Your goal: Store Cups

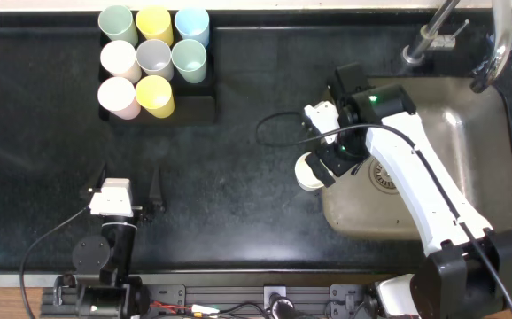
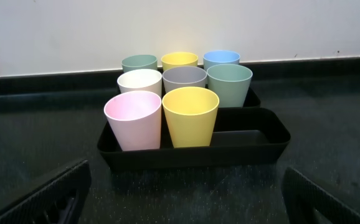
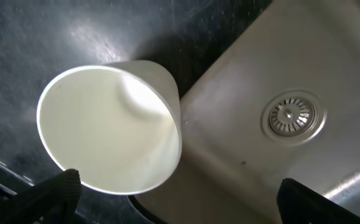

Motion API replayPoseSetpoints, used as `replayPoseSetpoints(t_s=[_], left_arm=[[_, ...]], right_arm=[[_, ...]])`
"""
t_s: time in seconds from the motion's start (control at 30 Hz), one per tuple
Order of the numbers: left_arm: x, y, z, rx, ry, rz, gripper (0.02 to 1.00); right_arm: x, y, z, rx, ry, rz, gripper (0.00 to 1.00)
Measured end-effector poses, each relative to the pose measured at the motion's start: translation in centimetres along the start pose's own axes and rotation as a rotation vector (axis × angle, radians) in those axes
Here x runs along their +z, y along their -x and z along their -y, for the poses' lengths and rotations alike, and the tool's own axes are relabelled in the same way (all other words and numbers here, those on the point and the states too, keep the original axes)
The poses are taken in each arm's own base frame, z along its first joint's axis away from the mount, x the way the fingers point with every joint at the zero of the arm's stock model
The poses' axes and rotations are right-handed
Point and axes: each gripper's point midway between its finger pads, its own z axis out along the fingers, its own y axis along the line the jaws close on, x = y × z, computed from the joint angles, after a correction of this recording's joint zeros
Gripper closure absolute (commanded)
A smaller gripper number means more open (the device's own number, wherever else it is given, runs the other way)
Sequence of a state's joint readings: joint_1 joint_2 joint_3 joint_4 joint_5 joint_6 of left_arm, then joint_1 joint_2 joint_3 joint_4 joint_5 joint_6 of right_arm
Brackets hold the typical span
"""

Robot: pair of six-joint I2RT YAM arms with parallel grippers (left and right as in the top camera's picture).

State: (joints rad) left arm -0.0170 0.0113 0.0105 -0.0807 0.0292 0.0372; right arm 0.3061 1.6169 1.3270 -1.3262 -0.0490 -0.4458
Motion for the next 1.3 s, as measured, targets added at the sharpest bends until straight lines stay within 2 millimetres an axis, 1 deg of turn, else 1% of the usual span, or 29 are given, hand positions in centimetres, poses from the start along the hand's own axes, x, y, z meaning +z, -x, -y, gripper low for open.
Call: replayPoseSetpoints(t_s=[0.07,0.27,0.6,0.63,0.67,0.7,0.73,0.77,0.8,0.83,0.93,1.13,1.23,1.3], left_arm=[[0.0,0.0,0.0,0.000,0.000,0.000,0.018],[0.0,0.0,0.0,0.000,0.000,0.000,0.018],[0.0,0.0,0.0,0.000,0.000,0.000,0.018],[0.0,0.0,0.0,0.000,0.000,0.000,0.020],[0.0,0.0,0.0,0.000,0.000,0.000,0.018],[0.0,0.0,0.0,0.000,0.000,0.000,0.018],[0.0,0.0,0.0,0.000,0.000,0.000,0.018],[0.0,0.0,0.0,0.000,0.000,0.000,0.018],[0.0,0.0,0.0,0.000,0.000,0.000,0.018],[0.0,0.0,0.0,0.000,0.000,0.000,0.018],[0.0,0.0,0.0,0.000,0.000,0.000,0.018],[0.0,0.0,0.0,0.000,0.000,0.000,0.018],[0.0,0.0,0.0,0.000,0.000,0.000,0.018],[0.0,0.0,0.0,0.000,0.000,0.000,0.018]], right_arm=[[0.3,0.0,0.1,0.001,0.003,-0.008,0.003],[2.1,1.0,0.7,0.006,0.005,-0.018,0.005],[3.6,1.5,1.1,0.008,0.012,-0.036,0.001],[3.7,1.7,1.2,0.009,0.011,-0.032,0.027],[3.7,1.8,1.2,0.008,0.009,-0.027,0.115],[3.7,1.8,1.3,0.010,0.008,-0.024,0.378],[3.7,1.9,1.4,0.012,0.007,-0.023,0.695],[3.7,1.9,1.5,0.012,0.006,-0.020,0.825],[3.7,1.9,1.5,0.010,0.005,-0.019,0.917],[3.7,2.0,1.5,0.011,0.005,-0.018,0.958],[3.7,2.2,1.6,0.009,0.004,-0.006,0.952],[3.7,2.9,0.6,0.001,0.040,0.021,0.956],[3.3,2.8,-0.4,-0.015,0.052,0.000,0.958],[2.3,2.8,-1.4,-0.030,0.063,-0.022,0.956]])
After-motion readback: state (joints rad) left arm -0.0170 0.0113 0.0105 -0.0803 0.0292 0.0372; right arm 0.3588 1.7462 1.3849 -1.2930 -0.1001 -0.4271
